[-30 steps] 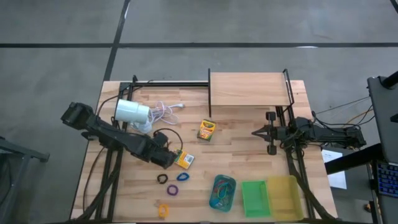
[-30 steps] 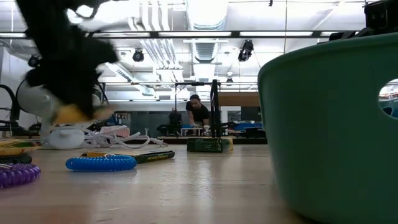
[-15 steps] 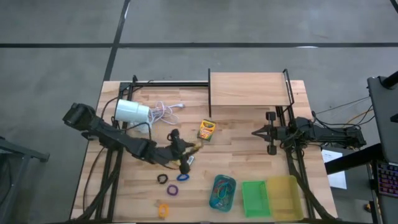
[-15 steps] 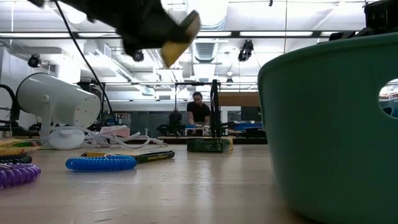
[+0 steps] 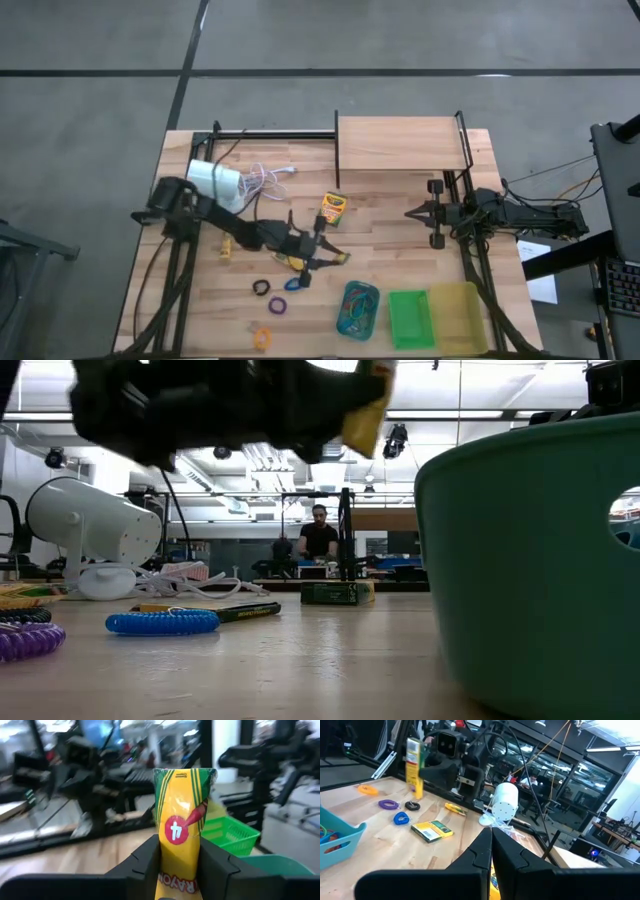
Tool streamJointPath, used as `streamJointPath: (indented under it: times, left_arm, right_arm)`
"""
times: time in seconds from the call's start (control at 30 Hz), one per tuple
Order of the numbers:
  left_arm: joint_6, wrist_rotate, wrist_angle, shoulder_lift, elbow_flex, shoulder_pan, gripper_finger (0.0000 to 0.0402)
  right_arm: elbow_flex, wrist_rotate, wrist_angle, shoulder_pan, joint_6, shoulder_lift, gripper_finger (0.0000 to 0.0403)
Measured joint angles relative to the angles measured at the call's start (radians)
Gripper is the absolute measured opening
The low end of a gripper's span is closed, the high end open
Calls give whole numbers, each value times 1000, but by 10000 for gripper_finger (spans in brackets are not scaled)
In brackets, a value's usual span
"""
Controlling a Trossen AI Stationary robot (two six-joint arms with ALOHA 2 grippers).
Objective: Pick & Place Office Desk Supplies
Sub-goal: Put the crayon box into the green bin
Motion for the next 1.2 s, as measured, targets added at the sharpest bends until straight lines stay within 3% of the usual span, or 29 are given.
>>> streamJointPath:
  times: [0.23,0.37,0.83,1.2]
  left_arm:
    - [39,265,70,144,139,61,110]
    - [49,355,67,208,224,82,110]
    - [19,424,35,447,521,80,110]
    - [91,463,-311,478,721,78,110]
  right_arm:
    - [0,0,-1,0,0,0,8]
    - [0,0,0,0,0,0,8]
    - [0,0,-1,0,0,0,8]
    - [0,0,-1,0,0,0,8]
